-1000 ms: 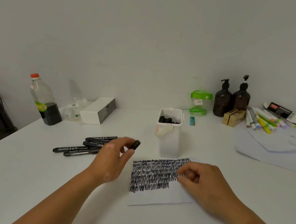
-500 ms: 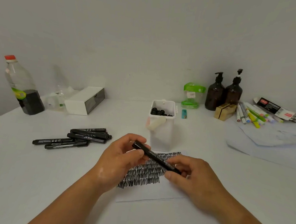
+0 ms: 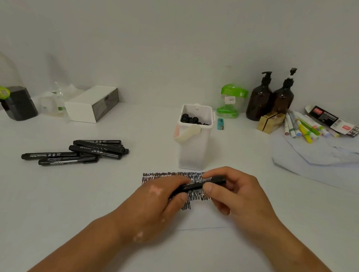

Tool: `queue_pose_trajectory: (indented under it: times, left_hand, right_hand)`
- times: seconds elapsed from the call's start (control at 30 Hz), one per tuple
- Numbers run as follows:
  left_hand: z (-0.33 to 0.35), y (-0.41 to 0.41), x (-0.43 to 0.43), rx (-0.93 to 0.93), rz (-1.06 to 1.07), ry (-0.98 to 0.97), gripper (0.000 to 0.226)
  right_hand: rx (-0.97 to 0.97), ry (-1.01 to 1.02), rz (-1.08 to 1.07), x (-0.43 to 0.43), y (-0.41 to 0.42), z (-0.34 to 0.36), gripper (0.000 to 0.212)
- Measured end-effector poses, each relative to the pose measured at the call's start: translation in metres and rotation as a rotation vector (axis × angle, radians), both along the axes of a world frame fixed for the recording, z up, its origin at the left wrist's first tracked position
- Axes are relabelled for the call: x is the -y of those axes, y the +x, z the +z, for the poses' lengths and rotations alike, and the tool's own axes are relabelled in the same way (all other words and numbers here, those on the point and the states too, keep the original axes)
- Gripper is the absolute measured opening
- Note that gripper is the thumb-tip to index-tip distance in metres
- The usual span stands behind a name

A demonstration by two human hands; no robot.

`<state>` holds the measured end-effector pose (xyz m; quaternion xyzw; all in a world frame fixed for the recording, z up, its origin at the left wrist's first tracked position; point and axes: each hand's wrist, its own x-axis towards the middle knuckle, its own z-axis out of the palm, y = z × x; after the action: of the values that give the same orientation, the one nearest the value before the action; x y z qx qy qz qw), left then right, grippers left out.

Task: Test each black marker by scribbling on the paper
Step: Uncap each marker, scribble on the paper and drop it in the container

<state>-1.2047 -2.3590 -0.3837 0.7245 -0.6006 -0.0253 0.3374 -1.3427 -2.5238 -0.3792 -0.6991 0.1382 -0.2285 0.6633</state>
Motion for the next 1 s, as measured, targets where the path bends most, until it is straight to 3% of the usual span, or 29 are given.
queue_pose_trajectory:
  times: [0.5, 0.8, 1.0]
  left_hand:
    - [0.0, -0.016, 0.004, 0.037, 0.015, 0.029, 0.036]
    - [0.0, -0.014, 0.004, -0.011, -0.005, 0.004, 0.028]
    - [-0.002, -0.017, 0.005, 0.017, 0.022, -0.04, 0.019]
  right_hand:
    - [-0.013, 0.06, 0.08, -0.016, 0.003, -0.001, 0.013]
    - [0.014, 0.027, 0.133, -0.014, 0.001, 0.001, 0.007]
    - [0.009, -0.016, 0.141, -0.016, 0.001, 0.001, 0.027]
